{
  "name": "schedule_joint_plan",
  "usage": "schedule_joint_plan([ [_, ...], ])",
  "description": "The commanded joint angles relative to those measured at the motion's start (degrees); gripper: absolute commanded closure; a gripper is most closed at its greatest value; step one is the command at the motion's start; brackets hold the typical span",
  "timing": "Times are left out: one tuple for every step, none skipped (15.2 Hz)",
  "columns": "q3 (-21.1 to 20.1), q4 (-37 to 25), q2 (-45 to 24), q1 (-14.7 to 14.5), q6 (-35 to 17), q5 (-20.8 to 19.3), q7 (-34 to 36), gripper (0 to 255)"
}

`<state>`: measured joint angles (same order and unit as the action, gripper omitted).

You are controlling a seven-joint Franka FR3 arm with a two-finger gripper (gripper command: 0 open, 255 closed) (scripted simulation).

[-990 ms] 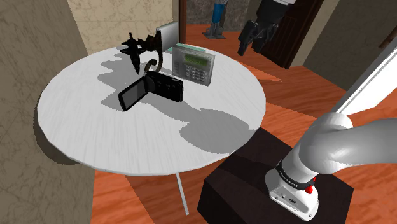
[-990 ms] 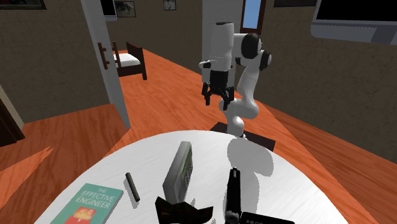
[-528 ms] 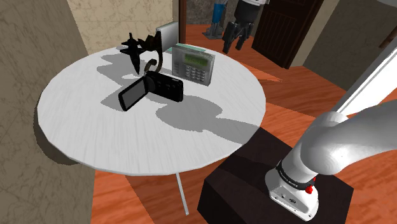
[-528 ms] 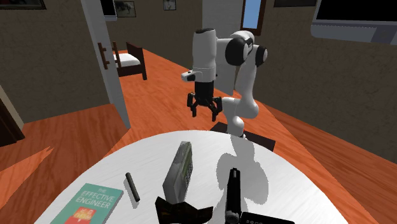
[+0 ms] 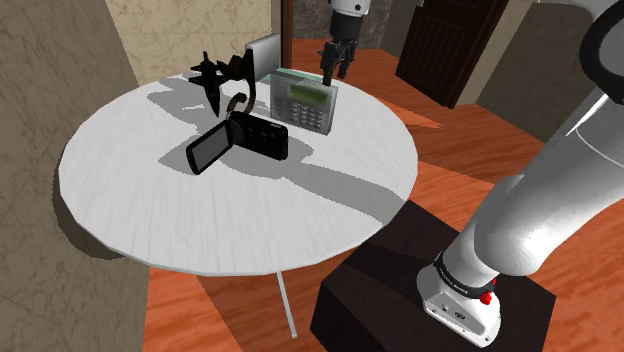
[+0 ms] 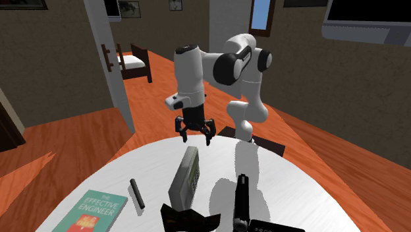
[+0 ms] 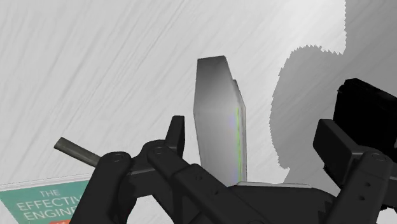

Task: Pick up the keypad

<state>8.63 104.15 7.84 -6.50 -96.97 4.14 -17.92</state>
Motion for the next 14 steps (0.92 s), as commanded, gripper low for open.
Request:
schedule_joint_plan([
  [0.35,-5.45,-5.84,-0.26,1.22,0.67,-3.40,0],
  [0.38,-8.09,-8.61,-0.31,1.87,0.99,-4.92,0],
  [0.35,-10.85,-11.41,-0.32,2.61,1.29,-6.38,0],
  [0.28,-12.29,-12.84,-0.28,3.02,1.44,-7.10,0],
  [0.24,-11.41,-12.75,-0.27,2.22,1.42,-7.14,0],
  [0.22,-10.55,-12.67,-0.27,1.43,1.42,-7.19,0],
  [0.21,-9.68,-12.60,-0.29,0.64,1.42,-7.25,0],
  [0.20,-8.88,-12.57,-0.30,-0.13,1.42,-7.30,0],
  [0.19,-8.07,-12.54,-0.31,-0.91,1.43,-7.35,0],
  [0.18,-7.28,-12.52,-0.32,-1.68,1.44,-7.41,0],
  [0.17,-6.50,-12.52,-0.33,-2.45,1.45,-7.47,0],
  [0.17,-6.04,-12.51,-0.34,-2.89,1.45,-7.50,0],
  [0.17,-6.06,-12.52,-0.34,-2.89,1.45,-7.50,0],
  [0.19,-5.89,-12.40,-0.32,-2.94,1.44,-7.55,255],
])
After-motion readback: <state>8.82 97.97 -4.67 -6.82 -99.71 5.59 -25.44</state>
